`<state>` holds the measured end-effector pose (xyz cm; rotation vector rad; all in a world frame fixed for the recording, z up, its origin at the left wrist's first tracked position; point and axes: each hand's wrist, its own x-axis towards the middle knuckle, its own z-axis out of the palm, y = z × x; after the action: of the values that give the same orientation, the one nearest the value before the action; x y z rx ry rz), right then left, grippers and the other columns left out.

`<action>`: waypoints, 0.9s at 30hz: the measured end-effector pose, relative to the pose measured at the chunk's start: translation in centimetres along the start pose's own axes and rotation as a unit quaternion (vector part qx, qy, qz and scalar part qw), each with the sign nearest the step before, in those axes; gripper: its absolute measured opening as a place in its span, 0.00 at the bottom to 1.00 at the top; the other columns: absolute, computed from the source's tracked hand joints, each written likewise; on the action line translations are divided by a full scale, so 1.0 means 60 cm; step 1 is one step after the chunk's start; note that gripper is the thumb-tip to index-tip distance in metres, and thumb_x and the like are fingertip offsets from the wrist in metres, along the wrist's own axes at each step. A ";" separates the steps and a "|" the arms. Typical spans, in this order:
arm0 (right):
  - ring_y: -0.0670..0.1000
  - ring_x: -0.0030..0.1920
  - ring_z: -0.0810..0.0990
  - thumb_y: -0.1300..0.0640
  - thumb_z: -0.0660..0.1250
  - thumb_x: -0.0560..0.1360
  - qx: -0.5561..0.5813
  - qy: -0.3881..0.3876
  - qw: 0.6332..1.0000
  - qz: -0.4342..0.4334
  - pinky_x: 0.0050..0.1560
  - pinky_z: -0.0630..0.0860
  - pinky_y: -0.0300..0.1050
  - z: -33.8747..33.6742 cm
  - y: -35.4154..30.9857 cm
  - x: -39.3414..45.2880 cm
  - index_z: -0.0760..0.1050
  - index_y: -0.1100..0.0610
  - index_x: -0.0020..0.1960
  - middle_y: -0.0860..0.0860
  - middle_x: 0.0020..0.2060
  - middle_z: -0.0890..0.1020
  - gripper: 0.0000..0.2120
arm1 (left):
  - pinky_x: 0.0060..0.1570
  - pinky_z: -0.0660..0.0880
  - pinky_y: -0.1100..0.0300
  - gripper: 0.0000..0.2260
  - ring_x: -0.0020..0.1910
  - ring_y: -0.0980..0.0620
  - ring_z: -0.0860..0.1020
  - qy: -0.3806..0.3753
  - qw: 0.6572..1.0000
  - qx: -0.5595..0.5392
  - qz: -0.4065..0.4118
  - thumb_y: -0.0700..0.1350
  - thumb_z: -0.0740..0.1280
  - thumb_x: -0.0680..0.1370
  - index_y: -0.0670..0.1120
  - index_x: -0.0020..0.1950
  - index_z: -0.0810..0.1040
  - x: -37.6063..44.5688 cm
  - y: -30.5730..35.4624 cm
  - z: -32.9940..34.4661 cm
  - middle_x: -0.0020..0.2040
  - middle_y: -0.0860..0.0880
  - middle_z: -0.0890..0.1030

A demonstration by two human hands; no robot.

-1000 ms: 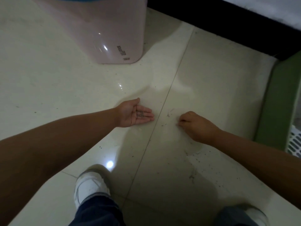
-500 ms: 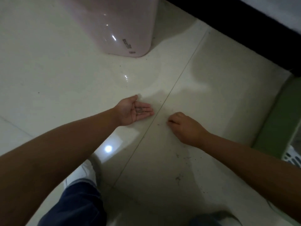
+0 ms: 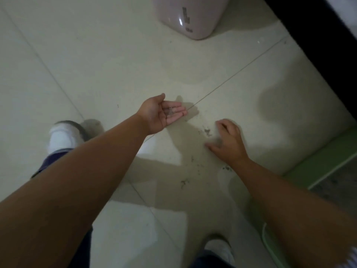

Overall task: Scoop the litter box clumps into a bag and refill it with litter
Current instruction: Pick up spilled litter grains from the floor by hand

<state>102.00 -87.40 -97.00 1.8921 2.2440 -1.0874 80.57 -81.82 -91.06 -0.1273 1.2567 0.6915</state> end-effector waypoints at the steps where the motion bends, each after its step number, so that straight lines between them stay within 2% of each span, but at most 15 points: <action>1: 0.59 0.68 0.64 0.44 0.65 0.64 0.016 -0.015 1.000 0.009 0.67 0.51 0.37 -0.003 -0.001 0.001 0.67 0.66 0.68 0.60 0.67 0.68 0.39 | 0.31 0.80 0.59 0.28 0.29 0.43 0.83 0.001 1.000 -0.020 0.010 0.48 0.48 0.83 0.31 0.36 0.77 -0.015 -0.007 -0.001 0.30 0.37 0.82; 3: 0.56 0.70 0.61 0.45 0.68 0.66 0.019 -0.033 0.999 0.003 0.70 0.51 0.37 -0.008 0.005 0.006 0.65 0.63 0.69 0.58 0.69 0.65 0.38 | 0.32 0.80 0.59 0.28 0.34 0.42 0.83 0.006 0.998 -0.050 0.027 0.48 0.48 0.83 0.30 0.37 0.77 -0.037 -0.023 -0.001 0.31 0.37 0.82; 7: 0.56 0.69 0.62 0.53 0.72 0.70 0.014 -0.039 0.999 -0.002 0.71 0.55 0.40 -0.013 0.007 0.006 0.66 0.63 0.69 0.57 0.68 0.66 0.32 | 0.32 0.80 0.60 0.24 0.41 0.41 0.82 0.038 0.997 -0.068 0.030 0.48 0.48 0.83 0.31 0.42 0.74 -0.054 -0.055 -0.017 0.35 0.37 0.81; 9: 0.55 0.69 0.63 0.54 0.72 0.70 0.014 -0.031 0.999 0.003 0.71 0.56 0.40 -0.008 0.008 0.007 0.67 0.63 0.69 0.57 0.67 0.66 0.31 | 0.31 0.79 0.61 0.24 0.53 0.40 0.78 0.041 0.996 -0.071 0.019 0.48 0.48 0.83 0.32 0.42 0.73 -0.038 -0.076 -0.032 0.43 0.36 0.81; 10: 0.55 0.69 0.63 0.54 0.72 0.70 0.011 -0.027 1.000 0.005 0.71 0.56 0.40 -0.007 0.008 0.007 0.66 0.63 0.69 0.57 0.67 0.66 0.31 | 0.32 0.79 0.61 0.24 0.55 0.40 0.76 0.040 0.997 -0.069 0.013 0.48 0.47 0.83 0.32 0.43 0.73 -0.029 -0.086 -0.037 0.48 0.36 0.80; 12: 0.54 0.68 0.63 0.54 0.71 0.71 0.005 -0.019 1.000 0.010 0.70 0.56 0.38 -0.004 0.006 0.008 0.66 0.62 0.69 0.56 0.67 0.66 0.30 | 0.32 0.80 0.61 0.24 0.51 0.41 0.77 0.036 0.997 -0.072 0.003 0.47 0.48 0.83 0.33 0.42 0.74 -0.012 -0.099 -0.051 0.45 0.37 0.82; 15: 0.54 0.67 0.64 0.54 0.69 0.72 -0.021 0.002 1.000 0.014 0.68 0.58 0.37 -0.001 -0.008 0.010 0.67 0.62 0.69 0.56 0.66 0.66 0.28 | 0.30 0.79 0.60 0.24 0.34 0.43 0.82 0.025 0.997 -0.065 -0.012 0.47 0.48 0.83 0.32 0.41 0.74 0.004 -0.107 -0.070 0.32 0.39 0.82; 18: 0.54 0.67 0.64 0.53 0.68 0.73 -0.066 0.008 0.998 0.023 0.66 0.57 0.37 -0.002 -0.019 0.010 0.67 0.63 0.68 0.57 0.66 0.66 0.27 | 0.28 0.79 0.61 0.24 0.29 0.44 0.82 -0.003 0.998 -0.062 -0.020 0.48 0.48 0.83 0.32 0.41 0.73 0.022 -0.108 -0.075 0.28 0.39 0.81; 21: 0.54 0.67 0.64 0.54 0.69 0.73 -0.090 -0.022 0.995 0.042 0.67 0.59 0.38 -0.013 -0.032 0.016 0.66 0.63 0.68 0.56 0.66 0.65 0.27 | 0.28 0.79 0.61 0.24 0.26 0.45 0.82 -0.021 0.999 -0.046 -0.021 0.48 0.49 0.83 0.33 0.41 0.73 0.033 -0.107 -0.078 0.28 0.39 0.81; 22: 0.54 0.67 0.64 0.55 0.69 0.72 -0.109 -0.041 0.992 0.048 0.67 0.60 0.39 -0.021 -0.036 0.018 0.66 0.63 0.68 0.56 0.67 0.65 0.27 | 0.28 0.79 0.61 0.23 0.29 0.44 0.83 -0.024 0.999 -0.039 -0.022 0.48 0.50 0.83 0.33 0.40 0.73 0.035 -0.107 -0.079 0.29 0.39 0.81; 24: 0.55 0.67 0.66 0.58 0.68 0.72 -0.165 -0.087 0.981 0.053 0.66 0.63 0.42 -0.034 -0.048 0.025 0.66 0.62 0.68 0.57 0.67 0.65 0.27 | 0.31 0.79 0.61 0.23 0.46 0.40 0.82 -0.035 0.999 -0.028 -0.024 0.48 0.50 0.83 0.32 0.41 0.73 0.038 -0.107 -0.083 0.37 0.38 0.81; 25: 0.56 0.66 0.67 0.58 0.68 0.73 -0.191 -0.103 0.975 0.055 0.65 0.65 0.43 -0.038 -0.055 0.029 0.66 0.62 0.68 0.57 0.66 0.66 0.26 | 0.35 0.80 0.61 0.22 0.55 0.39 0.79 -0.042 0.999 -0.023 -0.025 0.48 0.50 0.83 0.32 0.43 0.73 0.037 -0.106 -0.084 0.44 0.36 0.81; 27: 0.58 0.65 0.68 0.58 0.65 0.74 -0.224 -0.113 0.967 0.051 0.63 0.66 0.46 -0.038 -0.073 0.036 0.67 0.62 0.68 0.59 0.65 0.68 0.23 | 0.54 0.76 0.56 0.22 0.64 0.37 0.72 -0.054 0.998 -0.019 -0.028 0.47 0.50 0.83 0.30 0.52 0.73 0.033 -0.104 -0.085 0.60 0.34 0.75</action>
<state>98.53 -84.51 -94.03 1.5871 2.0242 -0.6664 80.01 -88.28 -96.27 -0.1538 1.1333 0.6662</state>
